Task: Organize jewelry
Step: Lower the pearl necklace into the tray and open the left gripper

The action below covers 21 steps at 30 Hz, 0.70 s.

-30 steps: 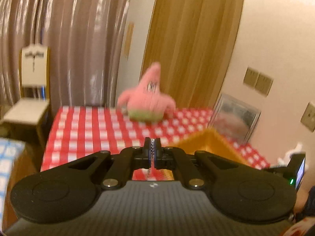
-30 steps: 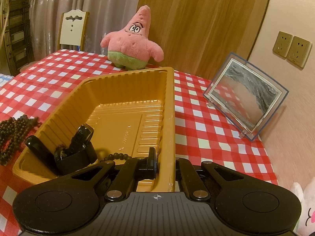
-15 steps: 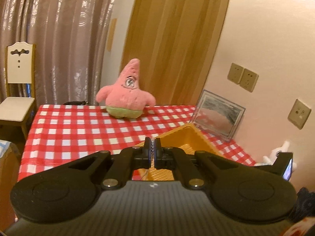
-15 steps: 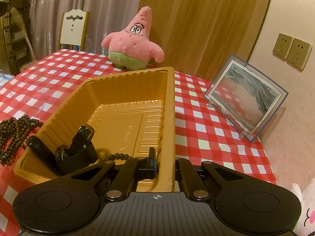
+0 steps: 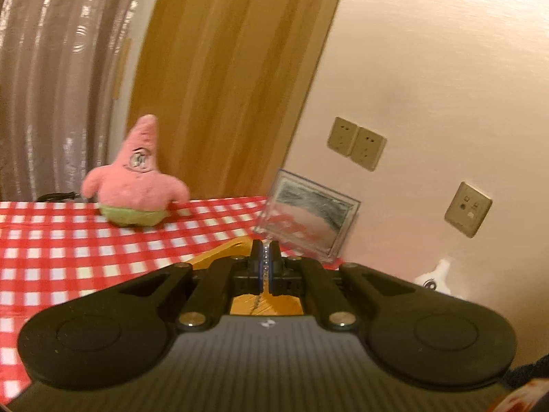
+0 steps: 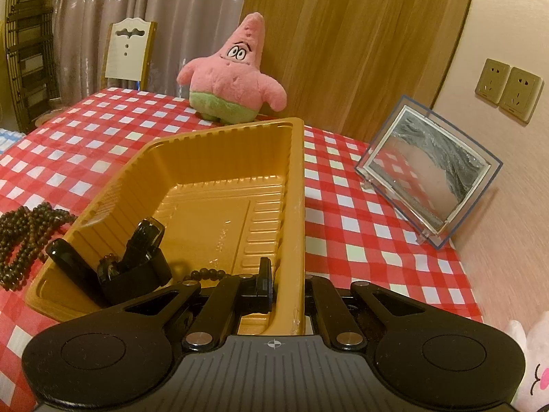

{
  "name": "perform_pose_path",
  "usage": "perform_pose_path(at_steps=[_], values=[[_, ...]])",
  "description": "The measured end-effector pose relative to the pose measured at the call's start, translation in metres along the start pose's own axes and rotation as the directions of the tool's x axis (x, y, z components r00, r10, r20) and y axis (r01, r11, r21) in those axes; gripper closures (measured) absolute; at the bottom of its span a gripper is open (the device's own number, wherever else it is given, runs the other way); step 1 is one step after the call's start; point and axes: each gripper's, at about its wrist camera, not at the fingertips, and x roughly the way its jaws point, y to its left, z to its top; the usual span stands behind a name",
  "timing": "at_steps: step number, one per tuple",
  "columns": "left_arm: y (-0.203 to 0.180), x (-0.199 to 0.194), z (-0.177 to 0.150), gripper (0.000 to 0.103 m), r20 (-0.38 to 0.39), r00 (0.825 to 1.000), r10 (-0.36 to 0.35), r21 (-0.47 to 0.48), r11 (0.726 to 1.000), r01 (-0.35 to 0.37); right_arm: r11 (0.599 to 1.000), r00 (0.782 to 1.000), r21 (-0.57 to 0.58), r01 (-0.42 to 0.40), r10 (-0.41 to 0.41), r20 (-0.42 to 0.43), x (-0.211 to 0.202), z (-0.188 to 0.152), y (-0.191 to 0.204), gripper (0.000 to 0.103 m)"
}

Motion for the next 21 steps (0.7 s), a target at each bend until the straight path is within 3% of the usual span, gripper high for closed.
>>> perform_pose_path(at_steps=[4,7,12,16,18,21], values=[[-0.001,0.029,-0.005,0.102,-0.013,0.999,-0.048,-0.026,0.999,0.048,1.000,1.000,0.003,-0.002,0.002,0.002,-0.001,0.001,0.000,0.100],[0.003,0.055,-0.021,0.102,-0.084,0.994,-0.070,-0.076,0.995,0.064,1.000,1.000,0.005,-0.003,0.003,0.003,-0.001,0.001,0.000,0.100],[0.008,0.085,-0.060,0.101,-0.204,0.972,-0.116,-0.154,0.984,0.086,1.000,1.000,0.010,-0.004,0.004,0.000,-0.001,-0.001,0.000,0.100],[0.011,0.093,-0.080,0.097,-0.261,0.962,-0.084,-0.165,0.985,0.042,1.000,1.000,0.014,-0.004,0.004,-0.003,0.000,-0.002,0.000,0.100],[0.014,0.090,-0.086,0.087,-0.274,0.960,-0.066,-0.177,0.984,0.017,1.000,1.000,0.014,-0.004,0.004,-0.005,0.000,-0.002,0.000,0.100],[0.020,0.078,-0.089,0.087,-0.262,0.964,-0.035,-0.184,0.983,-0.014,1.000,1.000,0.016,-0.005,0.005,-0.007,0.001,-0.002,-0.001,0.100]])
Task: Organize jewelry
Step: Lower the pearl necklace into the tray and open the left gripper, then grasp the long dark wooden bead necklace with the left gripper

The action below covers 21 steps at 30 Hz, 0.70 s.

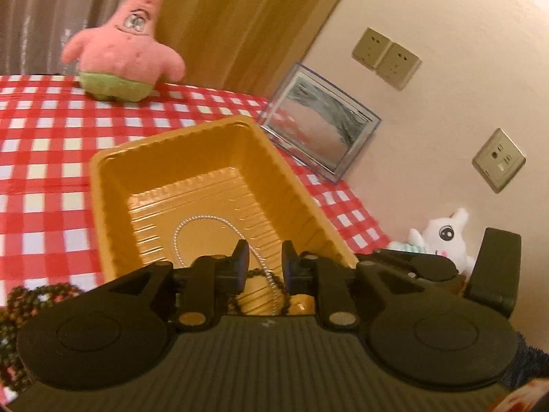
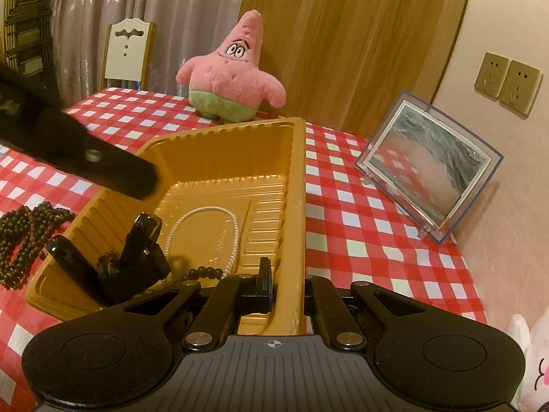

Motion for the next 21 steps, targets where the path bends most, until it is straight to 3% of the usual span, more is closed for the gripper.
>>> perform_pose_path(at_steps=[6,14,18,21], values=[[0.027,-0.042,-0.006,0.087,0.064,0.986,0.154,-0.010,0.988,-0.153,1.000,1.000,0.002,0.002,-0.002,0.002,0.001,0.000,0.000,0.100],[0.085,-0.102,-0.031,0.087,0.068,0.906,0.417,-0.086,0.908,-0.411,1.000,1.000,-0.006,0.005,-0.005,0.006,0.001,0.001,0.000,0.100],[0.099,-0.120,-0.049,0.087,0.041,0.878,0.477,-0.119,0.875,-0.470,1.000,1.000,-0.011,0.008,-0.008,0.010,0.001,0.002,0.000,0.100],[0.102,-0.127,-0.064,0.087,0.012,0.872,0.490,-0.121,0.866,-0.485,1.000,1.000,-0.015,0.014,-0.013,0.013,-0.001,0.003,0.001,0.100]])
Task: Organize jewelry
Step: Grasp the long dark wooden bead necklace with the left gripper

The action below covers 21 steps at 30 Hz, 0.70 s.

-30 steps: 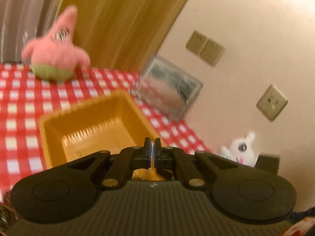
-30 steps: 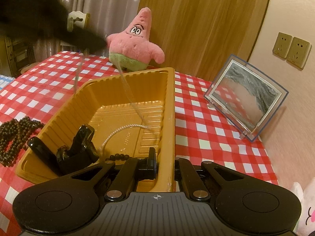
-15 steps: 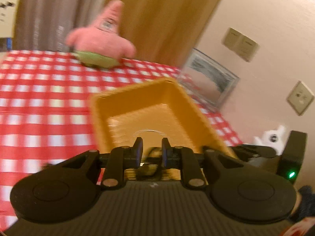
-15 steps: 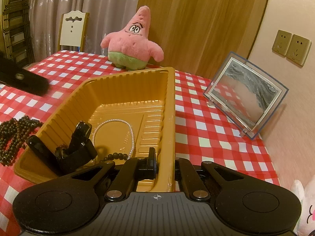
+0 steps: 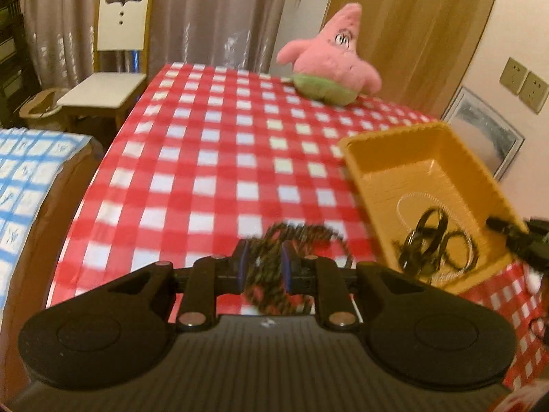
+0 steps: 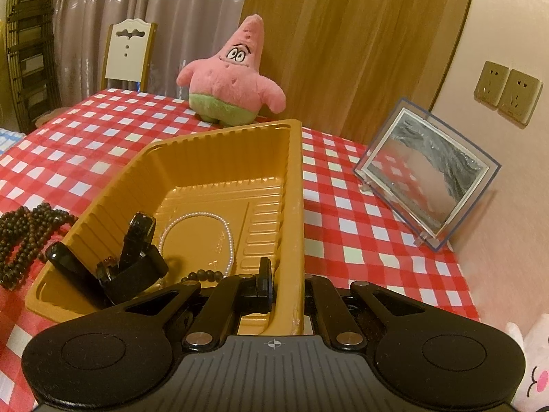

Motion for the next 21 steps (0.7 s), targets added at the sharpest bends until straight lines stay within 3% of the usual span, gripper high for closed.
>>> perform_pose_path(at_steps=[9,21], values=[[-0.029,0.015,-0.032,0.087,-0.062,0.998,-0.026,0.152,0.988,0.035,1.000,1.000,-0.002,0.014,-0.014,-0.005,-0.006,-0.002,0.002,0.100],[-0.065,0.064,-0.038,0.088,-0.101,0.995,0.021,0.390,0.921,0.020,1.000,1.000,0.004,0.015,-0.015,-0.012,-0.009,-0.003,0.002,0.100]])
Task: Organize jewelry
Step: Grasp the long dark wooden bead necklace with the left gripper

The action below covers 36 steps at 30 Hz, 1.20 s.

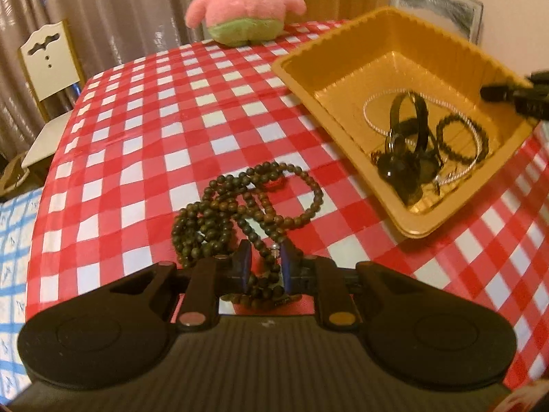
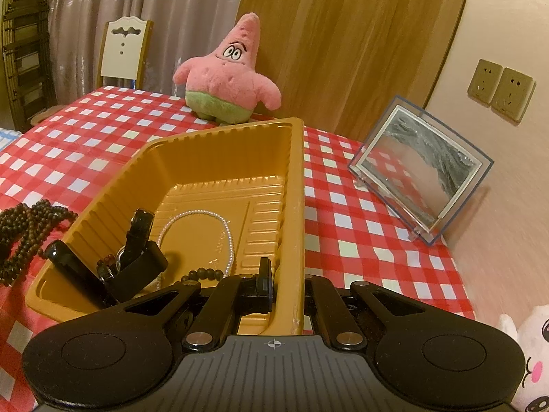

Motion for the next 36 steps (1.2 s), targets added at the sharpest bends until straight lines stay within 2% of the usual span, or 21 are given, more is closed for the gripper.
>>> perform_pose_path(at_steps=[5,9,20,29,31,33,36], values=[[-0.010,0.012,0.000,0.091,-0.013,1.000,0.020,0.086,0.996,-0.019,1.000,1.000,0.006,0.000,0.000,-0.005,0.002,0.000,-0.001,0.100],[-0.011,0.020,0.001,0.094,-0.019,0.999,0.026,0.110,0.994,-0.023,1.000,1.000,0.011,-0.001,0.001,-0.009,0.003,0.000,-0.001,0.100],[-0.016,0.028,0.006,0.093,-0.017,1.000,0.025,0.194,0.981,-0.021,1.000,1.000,0.009,-0.003,0.003,-0.009,0.006,0.001,-0.002,0.100],[-0.030,0.031,0.004,0.094,0.003,0.999,0.045,0.335,0.941,-0.043,1.000,1.000,0.008,-0.004,0.004,-0.009,0.007,0.001,-0.002,0.100],[-0.030,0.031,0.003,0.095,0.006,0.999,0.046,0.343,0.938,-0.046,1.000,1.000,0.007,-0.003,0.004,-0.009,0.007,0.001,-0.002,0.100],[-0.028,0.028,0.004,0.103,0.017,0.999,0.040,0.330,0.943,-0.043,1.000,1.000,0.008,-0.004,0.004,-0.010,0.007,0.001,-0.002,0.100],[-0.025,0.025,0.005,0.103,0.022,0.999,0.042,0.302,0.952,-0.046,1.000,1.000,0.007,-0.005,0.005,-0.010,0.008,0.001,0.000,0.100]])
